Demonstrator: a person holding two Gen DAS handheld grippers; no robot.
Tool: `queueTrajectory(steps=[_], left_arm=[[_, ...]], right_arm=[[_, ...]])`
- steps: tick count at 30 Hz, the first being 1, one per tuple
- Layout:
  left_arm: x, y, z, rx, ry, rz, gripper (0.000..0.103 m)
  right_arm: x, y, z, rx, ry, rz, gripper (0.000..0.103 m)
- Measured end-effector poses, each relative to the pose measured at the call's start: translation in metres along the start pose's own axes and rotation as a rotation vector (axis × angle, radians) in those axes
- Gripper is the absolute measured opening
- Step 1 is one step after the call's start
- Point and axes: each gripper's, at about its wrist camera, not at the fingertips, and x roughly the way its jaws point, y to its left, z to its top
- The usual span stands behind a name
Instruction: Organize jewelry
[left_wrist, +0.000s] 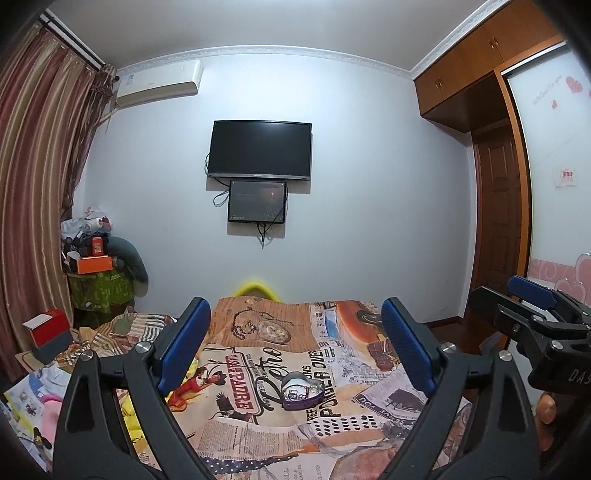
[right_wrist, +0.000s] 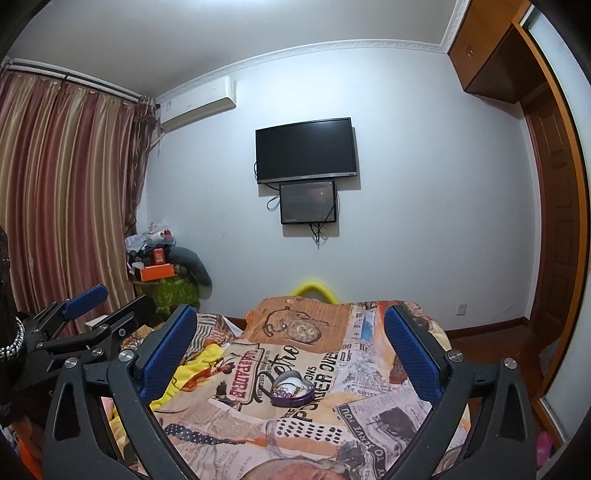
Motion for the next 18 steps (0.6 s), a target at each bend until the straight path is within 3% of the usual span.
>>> queueTrajectory(steps=[18], left_arm=[[0.0074,-0.0036,-0.0039,0.005,0.031,-0.006,0.097]], right_arm=[[-0.0018,-0.0035,-0.0001,0.011,0.034,-0.007,0.101]])
